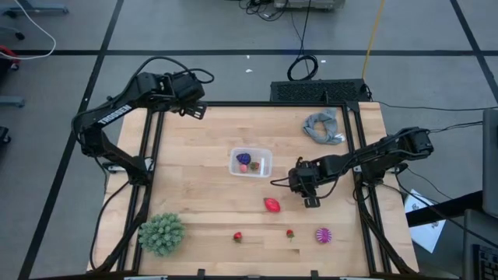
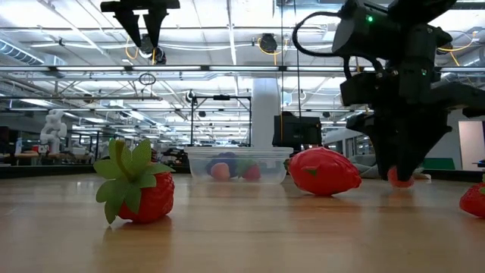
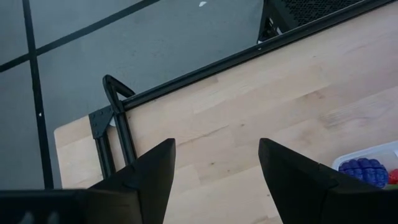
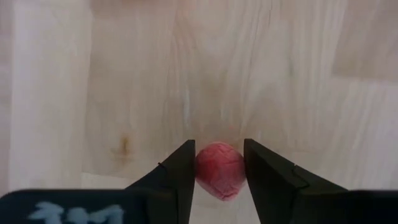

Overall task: Pick and placing Produce into tupperware
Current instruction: Put the apricot into the transparent bin

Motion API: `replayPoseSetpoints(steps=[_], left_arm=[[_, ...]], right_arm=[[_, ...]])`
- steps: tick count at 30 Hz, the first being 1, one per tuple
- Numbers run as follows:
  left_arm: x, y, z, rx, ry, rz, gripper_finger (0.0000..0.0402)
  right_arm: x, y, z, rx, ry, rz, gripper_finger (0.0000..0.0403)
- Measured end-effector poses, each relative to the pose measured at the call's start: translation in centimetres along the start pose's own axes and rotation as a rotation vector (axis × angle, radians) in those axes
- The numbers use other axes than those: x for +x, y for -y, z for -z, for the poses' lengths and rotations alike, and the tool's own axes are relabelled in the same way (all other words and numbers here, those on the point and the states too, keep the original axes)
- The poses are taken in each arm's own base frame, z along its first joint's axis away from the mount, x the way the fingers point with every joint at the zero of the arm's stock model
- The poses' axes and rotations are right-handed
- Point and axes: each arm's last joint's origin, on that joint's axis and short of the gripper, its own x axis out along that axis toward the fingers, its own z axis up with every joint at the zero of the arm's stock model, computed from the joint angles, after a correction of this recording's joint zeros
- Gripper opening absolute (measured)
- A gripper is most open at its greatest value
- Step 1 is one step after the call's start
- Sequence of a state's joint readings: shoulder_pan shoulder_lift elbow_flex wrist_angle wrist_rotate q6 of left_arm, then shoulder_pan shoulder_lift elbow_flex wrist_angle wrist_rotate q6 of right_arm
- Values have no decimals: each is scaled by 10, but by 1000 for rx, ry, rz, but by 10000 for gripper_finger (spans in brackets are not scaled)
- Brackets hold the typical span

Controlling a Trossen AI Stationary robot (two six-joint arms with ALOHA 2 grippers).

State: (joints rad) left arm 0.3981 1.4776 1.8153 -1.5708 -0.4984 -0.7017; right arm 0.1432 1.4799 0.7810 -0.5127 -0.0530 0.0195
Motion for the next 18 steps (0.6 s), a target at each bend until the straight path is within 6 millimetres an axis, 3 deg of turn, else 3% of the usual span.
replayPoseSetpoints(steps=[9,18], left_arm=[[0,0,0,14,1,-3,237],[1,-3,-2,35,31,-46,237]], right_arm=[[-25,-2,-33,-94,115,3,115],[-72,5,-82,-241,346,107,114]])
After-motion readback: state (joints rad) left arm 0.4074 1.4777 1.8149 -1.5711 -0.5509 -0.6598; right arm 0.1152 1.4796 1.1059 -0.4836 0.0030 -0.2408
